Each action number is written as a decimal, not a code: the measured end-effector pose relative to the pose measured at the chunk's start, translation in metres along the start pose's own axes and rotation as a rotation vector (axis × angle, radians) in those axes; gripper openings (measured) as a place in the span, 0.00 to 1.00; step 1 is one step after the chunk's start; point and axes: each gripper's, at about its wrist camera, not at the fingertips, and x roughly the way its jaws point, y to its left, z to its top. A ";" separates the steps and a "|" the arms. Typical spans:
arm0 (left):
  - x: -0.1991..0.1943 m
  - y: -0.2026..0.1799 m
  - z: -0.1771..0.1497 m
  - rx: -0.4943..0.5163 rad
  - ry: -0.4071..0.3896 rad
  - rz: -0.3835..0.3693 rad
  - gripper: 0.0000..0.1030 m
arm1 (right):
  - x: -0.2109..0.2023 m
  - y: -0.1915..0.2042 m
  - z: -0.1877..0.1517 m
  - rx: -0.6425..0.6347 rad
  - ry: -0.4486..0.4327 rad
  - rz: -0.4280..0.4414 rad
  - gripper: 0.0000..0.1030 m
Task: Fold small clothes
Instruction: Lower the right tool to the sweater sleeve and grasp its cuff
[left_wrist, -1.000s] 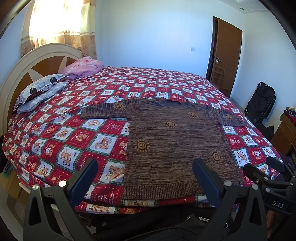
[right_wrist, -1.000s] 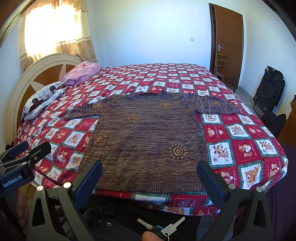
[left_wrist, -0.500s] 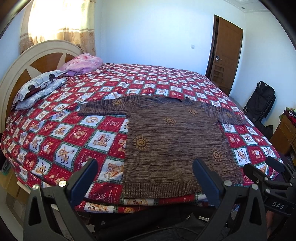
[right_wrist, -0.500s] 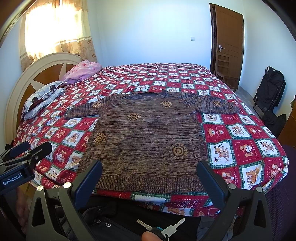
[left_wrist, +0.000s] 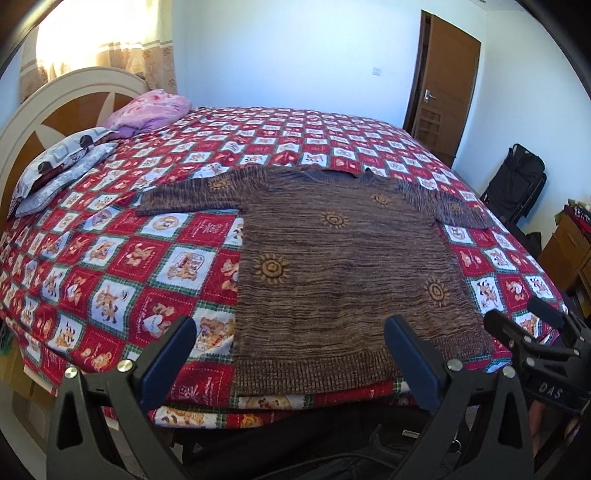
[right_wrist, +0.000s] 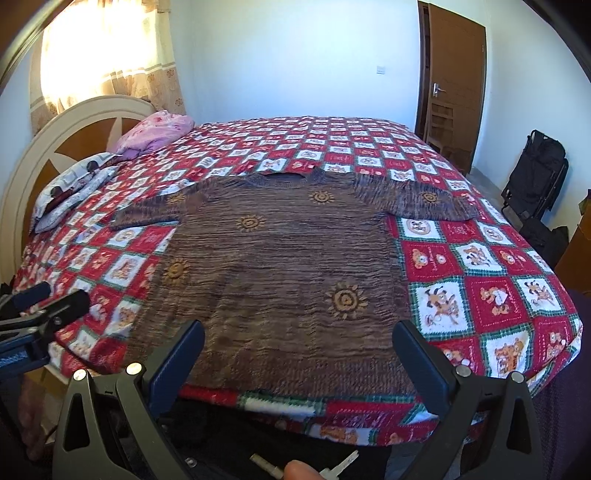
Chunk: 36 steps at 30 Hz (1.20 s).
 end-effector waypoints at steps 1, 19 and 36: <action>0.003 0.000 0.002 0.013 -0.001 0.001 1.00 | 0.004 -0.002 0.001 -0.003 0.001 -0.003 0.99; 0.127 -0.006 0.080 0.238 0.008 0.043 1.00 | 0.142 -0.067 0.058 -0.069 0.038 -0.110 0.99; 0.261 -0.030 0.147 0.218 0.070 0.103 1.00 | 0.241 -0.214 0.137 0.081 0.065 -0.287 0.99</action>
